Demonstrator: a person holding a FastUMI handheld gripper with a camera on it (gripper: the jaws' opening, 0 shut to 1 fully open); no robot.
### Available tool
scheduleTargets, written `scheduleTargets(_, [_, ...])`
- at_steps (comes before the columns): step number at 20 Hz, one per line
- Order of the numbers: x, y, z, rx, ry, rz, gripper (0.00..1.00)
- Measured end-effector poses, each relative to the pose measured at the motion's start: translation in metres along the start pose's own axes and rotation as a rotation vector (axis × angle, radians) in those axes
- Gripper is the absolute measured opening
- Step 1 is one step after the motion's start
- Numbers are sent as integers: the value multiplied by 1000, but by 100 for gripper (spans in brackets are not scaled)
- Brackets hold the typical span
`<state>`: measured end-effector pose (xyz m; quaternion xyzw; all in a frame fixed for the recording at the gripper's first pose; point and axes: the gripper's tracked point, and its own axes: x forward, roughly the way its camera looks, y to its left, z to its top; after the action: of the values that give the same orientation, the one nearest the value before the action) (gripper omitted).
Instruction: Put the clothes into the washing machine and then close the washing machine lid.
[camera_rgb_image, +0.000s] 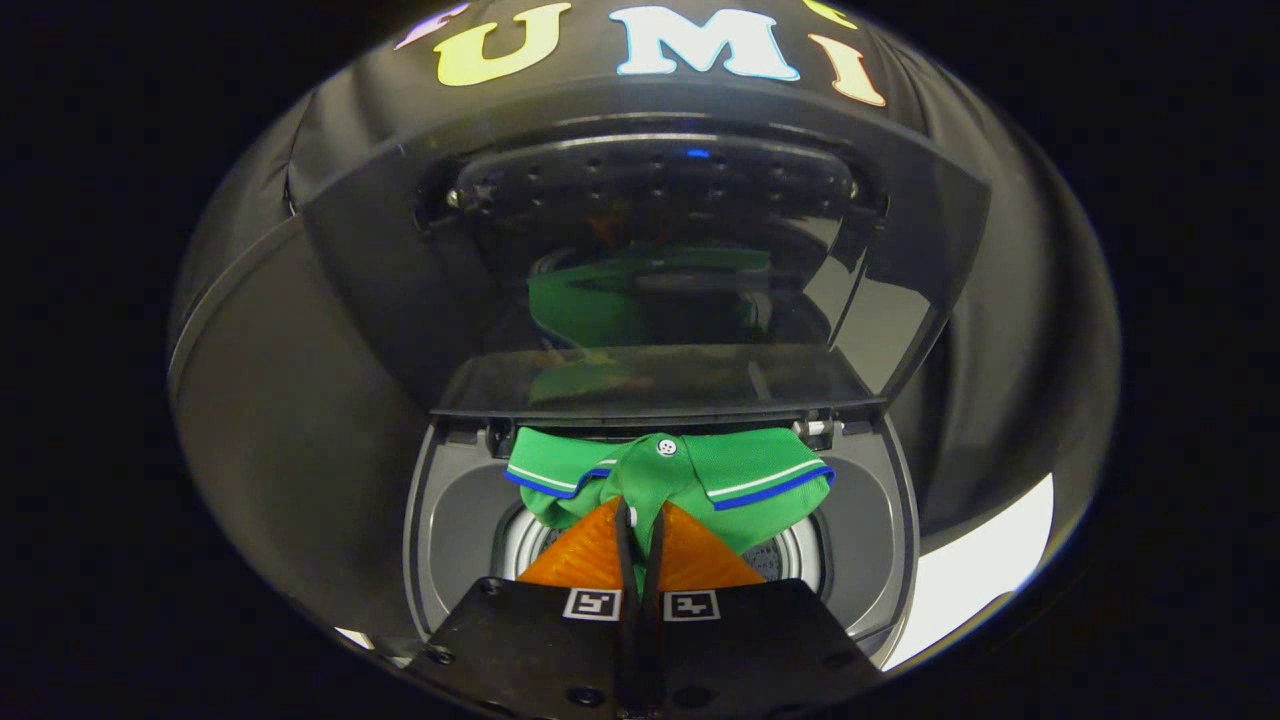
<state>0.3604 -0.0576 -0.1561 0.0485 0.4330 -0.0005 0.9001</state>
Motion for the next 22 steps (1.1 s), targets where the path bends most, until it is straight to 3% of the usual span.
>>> scheduleTargets(15, [32,3,-40,-19,88,-10,2])
scheduleTargets(17, [33,8,-42,0,102,19,2])
scheduleTargets(19, [39,18,-53,47,139,64,49])
scheduleTargets(21, [33,10,-49,41,130,24,95])
scheduleTargets(22, [32,11,-48,42,123,21,97])
